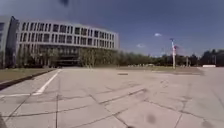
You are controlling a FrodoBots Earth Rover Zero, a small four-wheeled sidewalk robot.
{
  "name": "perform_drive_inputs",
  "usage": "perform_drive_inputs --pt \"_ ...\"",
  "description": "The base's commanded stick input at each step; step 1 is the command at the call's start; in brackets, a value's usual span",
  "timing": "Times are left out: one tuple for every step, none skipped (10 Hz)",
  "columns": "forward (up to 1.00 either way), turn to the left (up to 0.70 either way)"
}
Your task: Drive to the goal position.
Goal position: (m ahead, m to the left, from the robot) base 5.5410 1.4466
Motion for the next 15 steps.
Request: perform_drive_inputs --pt "0.70 0.01" --pt "0.70 0.01" --pt "0.70 0.01" --pt "0.70 0.01" --pt "0.70 0.01" --pt "0.70 0.01" --pt "0.70 0.01" --pt "0.70 0.01" --pt "0.70 0.01" --pt "0.70 0.01" --pt "0.70 0.01" --pt "0.70 0.01" --pt "0.70 0.01" --pt "0.70 0.01" --pt "0.70 0.01"
